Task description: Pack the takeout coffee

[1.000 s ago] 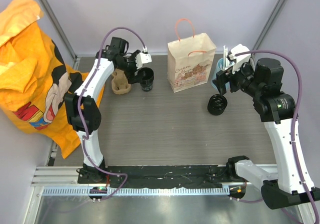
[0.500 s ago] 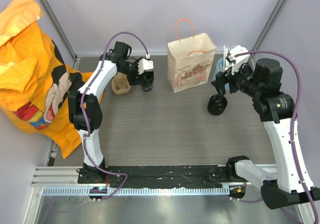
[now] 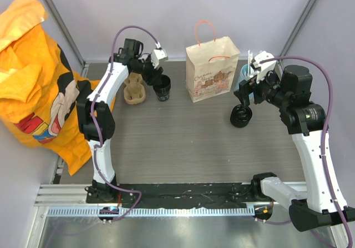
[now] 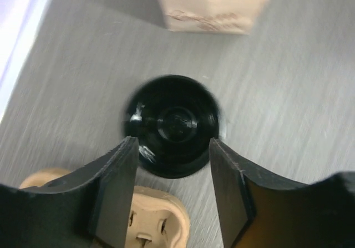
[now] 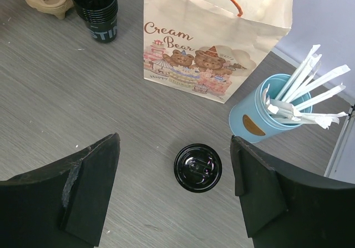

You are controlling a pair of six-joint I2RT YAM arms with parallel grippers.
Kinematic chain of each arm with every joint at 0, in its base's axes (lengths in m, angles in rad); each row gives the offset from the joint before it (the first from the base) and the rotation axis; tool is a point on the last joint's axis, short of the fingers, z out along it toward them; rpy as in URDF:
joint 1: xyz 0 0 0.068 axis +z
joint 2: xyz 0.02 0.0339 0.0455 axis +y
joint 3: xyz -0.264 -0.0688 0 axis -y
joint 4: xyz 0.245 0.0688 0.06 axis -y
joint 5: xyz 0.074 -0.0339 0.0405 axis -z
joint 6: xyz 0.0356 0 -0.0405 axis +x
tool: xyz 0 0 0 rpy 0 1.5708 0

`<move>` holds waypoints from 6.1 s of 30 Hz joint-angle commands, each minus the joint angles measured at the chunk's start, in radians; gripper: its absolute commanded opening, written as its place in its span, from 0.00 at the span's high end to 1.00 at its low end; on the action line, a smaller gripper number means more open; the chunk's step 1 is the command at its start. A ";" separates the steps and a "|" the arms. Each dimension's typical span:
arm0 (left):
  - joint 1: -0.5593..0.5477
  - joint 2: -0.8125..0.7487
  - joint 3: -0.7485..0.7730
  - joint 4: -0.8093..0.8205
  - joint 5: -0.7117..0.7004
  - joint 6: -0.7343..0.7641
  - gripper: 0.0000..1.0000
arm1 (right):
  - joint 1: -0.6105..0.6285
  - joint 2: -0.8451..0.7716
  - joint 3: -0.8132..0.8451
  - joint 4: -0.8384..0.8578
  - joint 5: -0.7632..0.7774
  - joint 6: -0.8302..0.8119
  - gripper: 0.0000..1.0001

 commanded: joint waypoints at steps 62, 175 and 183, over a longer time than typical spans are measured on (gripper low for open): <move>0.044 0.183 0.230 -0.024 -0.125 -0.350 0.73 | -0.032 -0.003 0.004 0.052 -0.068 0.036 0.14; 0.121 0.113 0.382 0.027 -0.018 -0.608 1.00 | -0.036 0.028 0.044 0.027 -0.126 0.038 0.13; 0.125 0.061 0.411 0.039 0.002 -0.635 1.00 | -0.036 0.032 0.046 0.029 -0.131 0.038 0.13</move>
